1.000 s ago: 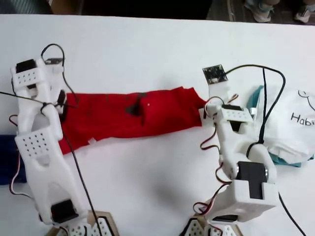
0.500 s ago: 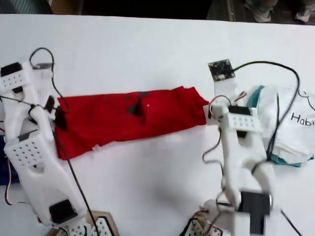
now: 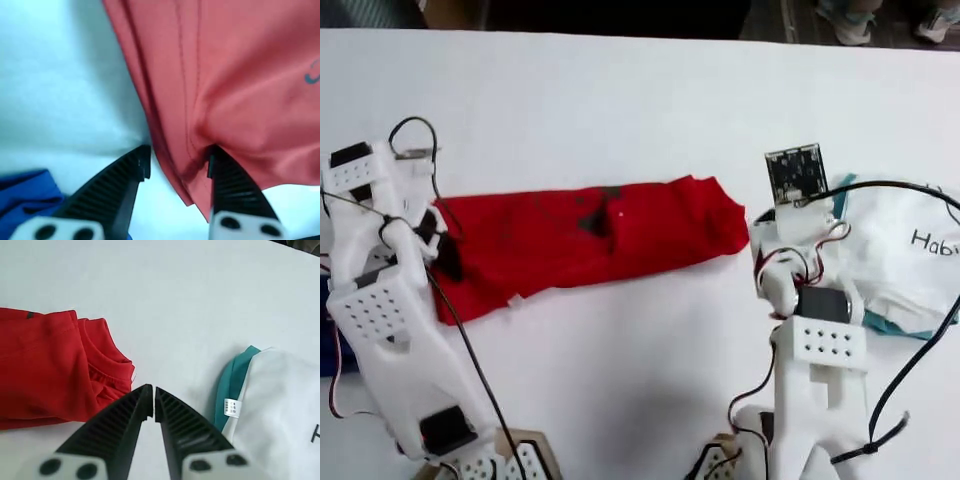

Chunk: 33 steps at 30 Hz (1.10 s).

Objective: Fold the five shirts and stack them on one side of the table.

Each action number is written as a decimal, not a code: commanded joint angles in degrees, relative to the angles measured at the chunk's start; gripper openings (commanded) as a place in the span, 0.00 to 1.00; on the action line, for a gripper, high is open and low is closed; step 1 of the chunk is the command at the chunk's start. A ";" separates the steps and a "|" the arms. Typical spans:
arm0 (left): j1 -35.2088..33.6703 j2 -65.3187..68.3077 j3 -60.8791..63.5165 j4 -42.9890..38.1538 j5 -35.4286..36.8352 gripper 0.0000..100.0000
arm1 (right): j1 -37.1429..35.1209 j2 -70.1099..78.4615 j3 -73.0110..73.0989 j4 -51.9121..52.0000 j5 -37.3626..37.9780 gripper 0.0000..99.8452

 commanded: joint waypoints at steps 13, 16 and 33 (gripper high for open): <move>-0.35 -2.64 -12.44 3.43 -0.26 0.21 | 0.66 -2.24 -0.09 -1.80 0.53 0.02; 0.35 -4.84 -16.66 4.48 -0.26 0.22 | 0.66 -2.24 -0.09 -1.80 0.53 0.02; 2.55 3.43 -16.48 -3.60 9.32 0.21 | 0.57 -2.24 -0.09 -1.80 0.53 0.02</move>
